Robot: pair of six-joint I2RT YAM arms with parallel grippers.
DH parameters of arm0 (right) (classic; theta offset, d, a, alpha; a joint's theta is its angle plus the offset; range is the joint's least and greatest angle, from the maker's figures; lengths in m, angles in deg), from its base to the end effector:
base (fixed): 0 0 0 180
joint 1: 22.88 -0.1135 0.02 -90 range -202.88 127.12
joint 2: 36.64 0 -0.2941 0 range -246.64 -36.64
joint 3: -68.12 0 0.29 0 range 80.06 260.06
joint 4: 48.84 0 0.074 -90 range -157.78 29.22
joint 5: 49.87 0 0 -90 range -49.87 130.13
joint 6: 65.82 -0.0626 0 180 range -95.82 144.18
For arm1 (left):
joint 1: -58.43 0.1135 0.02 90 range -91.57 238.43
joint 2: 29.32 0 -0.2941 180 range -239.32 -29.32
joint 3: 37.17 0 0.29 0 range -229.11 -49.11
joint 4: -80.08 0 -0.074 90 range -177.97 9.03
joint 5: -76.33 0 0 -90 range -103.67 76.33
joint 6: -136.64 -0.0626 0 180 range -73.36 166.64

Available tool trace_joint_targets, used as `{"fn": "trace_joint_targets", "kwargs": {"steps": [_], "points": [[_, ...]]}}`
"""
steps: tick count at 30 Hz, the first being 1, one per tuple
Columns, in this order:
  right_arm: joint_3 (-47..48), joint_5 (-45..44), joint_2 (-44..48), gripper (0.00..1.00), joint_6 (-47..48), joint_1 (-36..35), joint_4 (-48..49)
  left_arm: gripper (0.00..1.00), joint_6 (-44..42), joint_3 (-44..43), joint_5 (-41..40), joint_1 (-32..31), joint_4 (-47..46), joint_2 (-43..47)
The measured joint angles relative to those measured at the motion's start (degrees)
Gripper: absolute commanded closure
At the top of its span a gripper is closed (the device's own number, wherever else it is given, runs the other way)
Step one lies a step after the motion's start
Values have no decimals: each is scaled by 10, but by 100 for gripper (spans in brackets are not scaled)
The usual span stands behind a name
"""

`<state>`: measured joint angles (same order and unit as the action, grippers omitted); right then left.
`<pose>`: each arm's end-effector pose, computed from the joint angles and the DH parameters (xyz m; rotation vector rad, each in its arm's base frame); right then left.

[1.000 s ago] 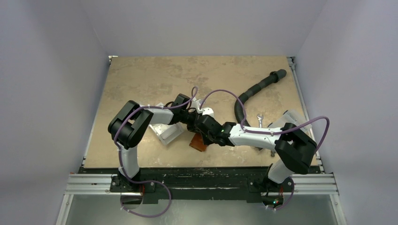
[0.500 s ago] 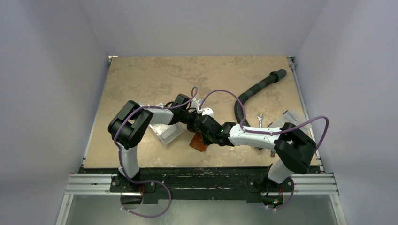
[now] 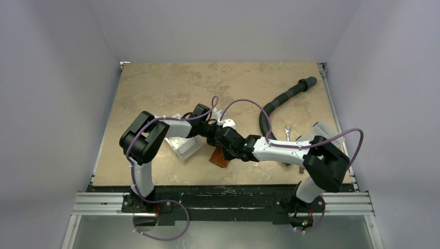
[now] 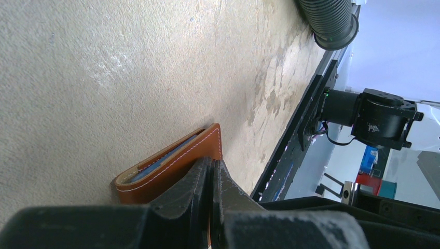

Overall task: Put the credit cards into the card holder
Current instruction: Close the card holder at the center of the board.

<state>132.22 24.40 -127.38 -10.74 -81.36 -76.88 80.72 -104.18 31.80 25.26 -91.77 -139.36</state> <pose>0.2030 0.2986 0.1680 -0.4035 2.4741 0.3430 0.3160 -0.2599 0.1000 0.3693 2.6467 -1.4382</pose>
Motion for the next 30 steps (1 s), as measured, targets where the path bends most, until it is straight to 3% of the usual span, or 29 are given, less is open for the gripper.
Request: {"fn": "trace_joint_targets", "kwargs": {"steps": [21, 30], "points": [[-1, 4, -14, 100, 0, 2, 12, 100, 0, 0, 0, 0, 0, 0], [-21, 45, -15, 100, 0, 32, 75, 100, 0, 0, 0, 0, 0, 0]]}}
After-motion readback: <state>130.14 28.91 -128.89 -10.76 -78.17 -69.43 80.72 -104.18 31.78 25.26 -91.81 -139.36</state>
